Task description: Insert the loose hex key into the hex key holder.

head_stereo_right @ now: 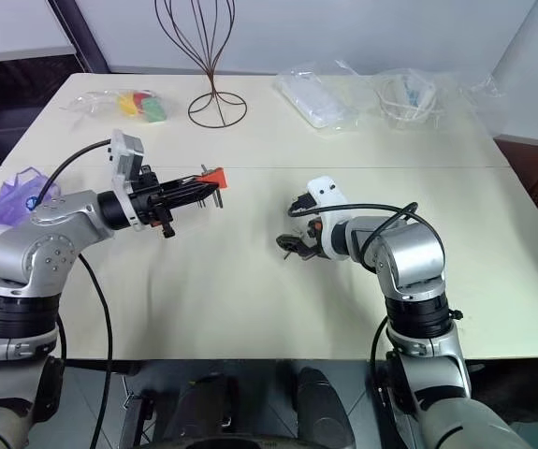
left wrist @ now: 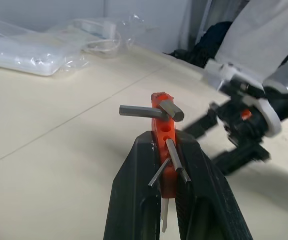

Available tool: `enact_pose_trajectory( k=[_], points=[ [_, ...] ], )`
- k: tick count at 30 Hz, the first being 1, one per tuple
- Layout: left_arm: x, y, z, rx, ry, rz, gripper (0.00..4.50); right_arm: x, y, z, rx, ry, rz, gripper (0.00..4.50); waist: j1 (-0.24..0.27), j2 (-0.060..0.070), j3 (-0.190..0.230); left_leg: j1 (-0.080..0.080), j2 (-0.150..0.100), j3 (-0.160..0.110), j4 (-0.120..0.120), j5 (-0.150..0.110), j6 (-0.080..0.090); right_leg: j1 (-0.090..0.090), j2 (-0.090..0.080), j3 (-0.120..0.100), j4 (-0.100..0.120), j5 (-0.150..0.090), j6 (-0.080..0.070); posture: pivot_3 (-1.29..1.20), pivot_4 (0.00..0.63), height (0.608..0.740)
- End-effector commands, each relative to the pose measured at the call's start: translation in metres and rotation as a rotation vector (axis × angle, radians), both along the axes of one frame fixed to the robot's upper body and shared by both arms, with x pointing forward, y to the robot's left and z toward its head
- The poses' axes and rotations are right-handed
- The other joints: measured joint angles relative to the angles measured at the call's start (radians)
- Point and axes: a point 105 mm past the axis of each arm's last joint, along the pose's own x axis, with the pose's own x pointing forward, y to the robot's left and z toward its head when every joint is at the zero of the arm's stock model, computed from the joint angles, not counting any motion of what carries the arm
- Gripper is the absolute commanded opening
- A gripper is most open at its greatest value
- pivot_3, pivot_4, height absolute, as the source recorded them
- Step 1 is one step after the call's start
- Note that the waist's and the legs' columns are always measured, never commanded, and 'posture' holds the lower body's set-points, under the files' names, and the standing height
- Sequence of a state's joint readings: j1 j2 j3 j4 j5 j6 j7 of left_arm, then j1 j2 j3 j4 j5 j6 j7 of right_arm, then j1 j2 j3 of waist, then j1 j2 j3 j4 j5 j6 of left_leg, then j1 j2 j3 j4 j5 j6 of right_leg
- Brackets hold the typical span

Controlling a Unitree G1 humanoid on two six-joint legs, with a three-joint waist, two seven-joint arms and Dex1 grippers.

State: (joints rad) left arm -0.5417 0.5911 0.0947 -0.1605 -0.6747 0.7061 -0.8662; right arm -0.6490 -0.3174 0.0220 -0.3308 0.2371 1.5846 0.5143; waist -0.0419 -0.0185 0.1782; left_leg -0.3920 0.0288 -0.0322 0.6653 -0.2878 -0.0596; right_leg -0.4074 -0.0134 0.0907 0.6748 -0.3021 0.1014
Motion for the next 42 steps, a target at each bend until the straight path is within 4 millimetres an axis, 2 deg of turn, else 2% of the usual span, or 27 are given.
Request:
enact_pose_trajectory(
  k=[1,11,23,26,33,34,42],
  points=[
    [-0.004,0.004,0.010,-0.001,-0.050,0.009,0.00,0.009,-0.007,-0.002,-0.021,0.009,-0.118,4.46,-0.002,0.000,0.000,0.000,0.000,0.000,0.000,0.000,0.000,0.000,0.000,0.000,0.000,0.000,0.000,0.00,0.150,0.740],
    [-0.007,0.004,0.007,-0.002,-0.042,0.016,0.00,0.023,0.005,0.003,-0.037,0.017,-0.167,4.46,-0.004,0.000,0.000,-0.001,0.000,0.001,-0.001,0.000,0.000,-0.001,0.001,0.000,0.000,0.000,0.000,0.00,0.150,0.740],
    [-0.009,0.005,0.007,-0.004,-0.045,0.039,0.00,0.013,0.013,0.002,-0.203,-0.028,-0.028,4.46,-0.005,0.000,0.000,-0.001,0.000,0.001,-0.002,0.000,0.000,-0.001,0.001,0.000,-0.002,0.000,0.000,0.00,0.150,0.740],
    [-0.010,0.006,0.007,-0.005,-0.048,0.047,0.00,0.015,0.016,0.001,-0.206,-0.022,-0.028,3.64,-0.005,0.000,0.000,-0.001,0.000,0.001,-0.002,0.000,0.000,-0.001,0.001,0.001,-0.003,0.000,0.000,0.00,0.150,0.740],
    [-0.009,0.007,0.009,-0.009,-0.053,0.057,0.00,0.016,0.020,0.001,-0.206,-0.019,-0.023,0.27,-0.005,0.000,0.000,-0.001,0.001,0.001,-0.002,0.000,0.000,-0.001,0.001,0.001,-0.004,0.000,0.000,0.00,0.150,0.740],
    [-0.009,0.006,0.009,-0.010,-0.053,0.058,0.00,0.016,0.020,0.002,-0.206,-0.020,-0.022,0.09,-0.005,0.000,0.000,-0.001,0.001,0.001,-0.002,0.000,0.000,-0.001,0.001,0.001,-0.004,0.000,0.000,0.00,0.150,0.740],
    [-0.007,0.005,0.012,-0.020,-0.059,0.061,0.00,0.025,0.028,0.024,-0.132,-0.196,-0.003,0.09,-0.005,0.000,0.000,-0.002,0.001,0.001,-0.002,0.000,0.000,-0.001,0.001,0.001,-0.004,0.000,0.000,0.00,0.150,0.740]
  ],
)
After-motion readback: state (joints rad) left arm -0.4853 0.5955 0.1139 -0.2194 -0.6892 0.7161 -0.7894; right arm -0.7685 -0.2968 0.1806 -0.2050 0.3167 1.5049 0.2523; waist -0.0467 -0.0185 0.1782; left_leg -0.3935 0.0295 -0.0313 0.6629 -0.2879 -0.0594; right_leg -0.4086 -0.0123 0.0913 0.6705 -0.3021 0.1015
